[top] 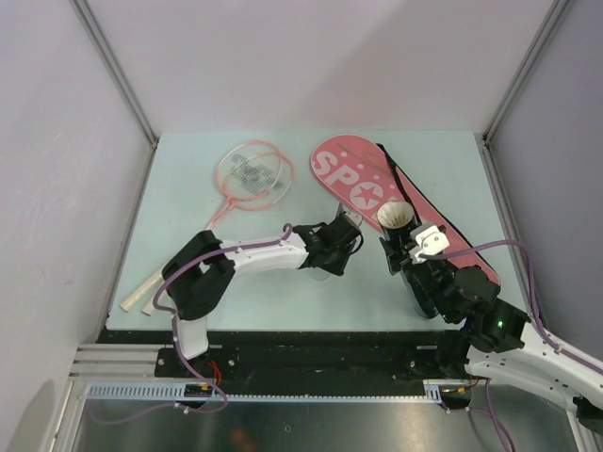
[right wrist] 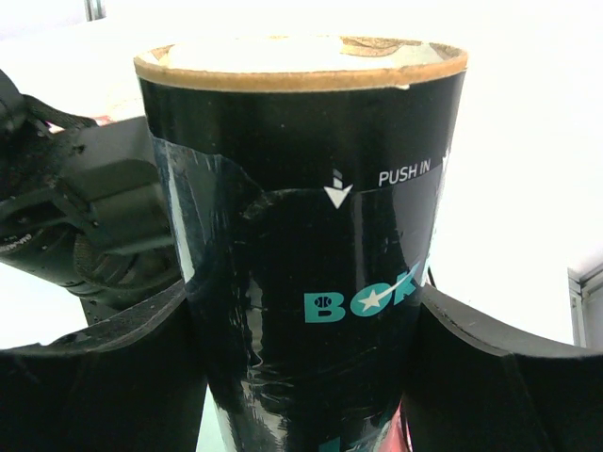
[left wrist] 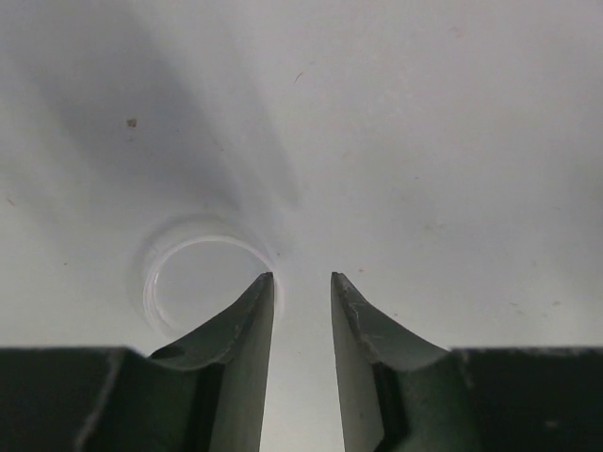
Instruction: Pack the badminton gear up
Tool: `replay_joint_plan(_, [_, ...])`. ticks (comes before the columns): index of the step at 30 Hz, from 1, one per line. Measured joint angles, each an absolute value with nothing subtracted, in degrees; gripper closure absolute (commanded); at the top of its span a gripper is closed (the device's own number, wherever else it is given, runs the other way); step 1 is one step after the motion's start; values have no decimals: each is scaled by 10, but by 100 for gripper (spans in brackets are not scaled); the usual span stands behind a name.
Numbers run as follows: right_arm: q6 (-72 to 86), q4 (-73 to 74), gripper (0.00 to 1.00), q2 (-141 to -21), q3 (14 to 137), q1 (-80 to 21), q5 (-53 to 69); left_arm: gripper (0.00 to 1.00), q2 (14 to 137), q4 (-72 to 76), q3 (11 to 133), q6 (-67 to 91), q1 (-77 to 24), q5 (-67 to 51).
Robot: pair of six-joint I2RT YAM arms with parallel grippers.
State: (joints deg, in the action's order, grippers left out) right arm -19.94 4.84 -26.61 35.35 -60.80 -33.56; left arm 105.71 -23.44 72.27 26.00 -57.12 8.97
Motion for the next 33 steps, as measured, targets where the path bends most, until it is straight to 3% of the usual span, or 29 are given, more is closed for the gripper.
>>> replay_joint_plan(14, [-201,46,100,-268,342,-608,-314,69,1104,-289,735,271,-577,115])
replay_joint_plan(19, [-200,45,100,-268,342,-608,-309,84,1115,-294,748,271,-576,110])
replay_joint_plan(21, [-200,45,100,-268,342,-608,-307,100,1115,-295,750,270,-574,103])
replay_joint_plan(26, [-205,43,100,-275,342,-608,-299,100,1109,-298,748,269,-569,104])
replay_joint_plan(29, [-218,33,100,-302,342,-605,-280,100,1049,-302,714,263,-560,106])
replay_joint_plan(33, [-239,11,100,-364,342,-605,-230,100,857,-313,678,222,-525,97])
